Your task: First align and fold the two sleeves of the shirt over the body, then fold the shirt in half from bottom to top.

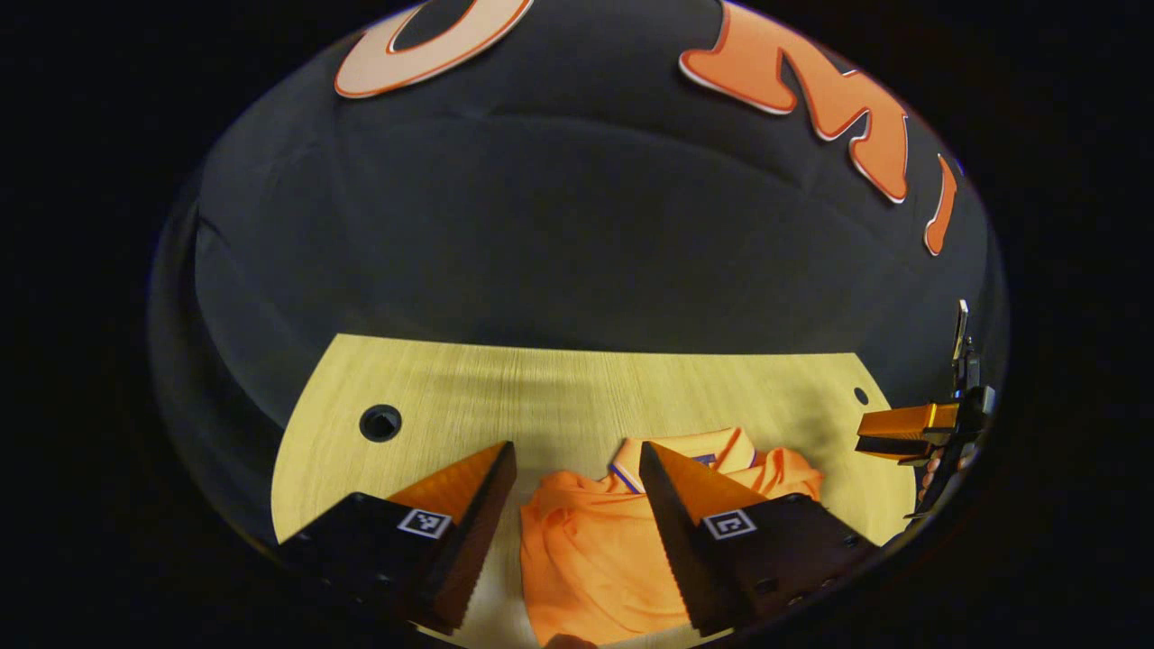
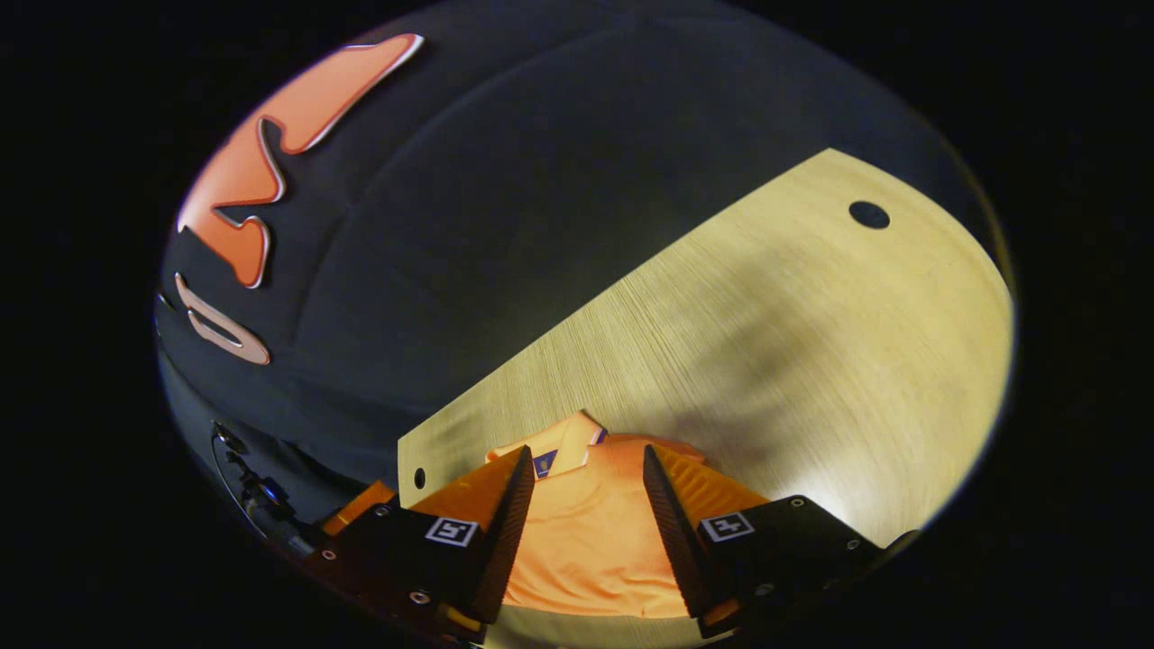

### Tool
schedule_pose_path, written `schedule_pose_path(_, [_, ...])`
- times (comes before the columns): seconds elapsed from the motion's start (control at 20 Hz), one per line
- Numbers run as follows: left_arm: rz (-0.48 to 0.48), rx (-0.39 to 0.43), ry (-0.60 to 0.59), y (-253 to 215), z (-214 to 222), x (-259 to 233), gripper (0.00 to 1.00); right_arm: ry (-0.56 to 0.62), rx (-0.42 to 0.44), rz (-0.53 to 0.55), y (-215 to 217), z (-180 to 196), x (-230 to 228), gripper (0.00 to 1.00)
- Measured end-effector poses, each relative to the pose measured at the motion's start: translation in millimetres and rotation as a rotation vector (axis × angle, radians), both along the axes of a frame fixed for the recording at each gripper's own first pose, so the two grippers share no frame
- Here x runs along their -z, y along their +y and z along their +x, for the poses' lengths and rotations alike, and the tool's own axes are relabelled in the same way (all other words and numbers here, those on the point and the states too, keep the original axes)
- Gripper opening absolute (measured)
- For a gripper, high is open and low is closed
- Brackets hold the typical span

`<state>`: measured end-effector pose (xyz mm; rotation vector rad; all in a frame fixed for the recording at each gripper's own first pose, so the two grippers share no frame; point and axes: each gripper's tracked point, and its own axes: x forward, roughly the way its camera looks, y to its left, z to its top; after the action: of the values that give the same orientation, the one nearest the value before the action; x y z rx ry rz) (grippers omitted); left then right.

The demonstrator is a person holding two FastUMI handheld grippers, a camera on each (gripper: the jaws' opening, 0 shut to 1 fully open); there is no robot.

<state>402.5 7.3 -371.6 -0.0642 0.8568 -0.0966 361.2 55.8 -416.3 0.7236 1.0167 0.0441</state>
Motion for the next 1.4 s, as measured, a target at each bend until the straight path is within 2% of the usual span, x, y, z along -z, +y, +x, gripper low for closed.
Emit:
schedule_pose_path(0.05, [-0.004, -0.005, -0.036, -1, -2, -20, 0.96, -0.037, -0.005, -0.025, -4, -5, -12, 0.82])
schedule_pose_path(0.15, [-0.006, -0.010, -0.101, -4, -10, -54, 0.98, -0.118, -0.015, -0.102, -18, -14, -37, 0.92])
schedule_pose_path(0.2, [0.006, -0.007, -0.129, -6, -15, -69, 1.00, -0.154, -0.018, -0.141, -25, -20, -50, 0.95])
schedule_pose_path(0.25, [0.020, 0.000, -0.158, -9, -24, -84, 0.98, -0.182, -0.022, -0.162, -29, -28, -65, 0.97])
schedule_pose_path(0.4, [0.015, 0.005, -0.267, -26, -52, -137, 0.98, -0.279, -0.042, -0.198, -35, -53, -114, 0.98])
schedule_pose_path(0.6, [0.013, -0.021, -0.396, -36, -105, -202, 0.98, -0.477, -0.036, -0.312, -51, -78, -178, 0.98])
schedule_pose_path(0.75, [0.011, -0.041, -0.498, -47, -144, -233, 0.98, -0.576, -0.032, -0.351, -53, -102, -210, 0.98])
schedule_pose_path(0.95, [0.076, -0.066, -0.594, -57, -194, -250, 0.97, -0.727, -0.067, -0.457, -50, -146, -243, 0.97])
schedule_pose_path(1.2, [0.120, -0.082, -0.648, -66, -253, -258, 0.98, -0.820, -0.144, -0.491, -26, -195, -253, 0.97])
schedule_pose_path(1.4, [0.125, -0.128, -0.700, -69, -293, -251, 0.97, -0.880, -0.157, -0.473, -12, -225, -256, 0.98])
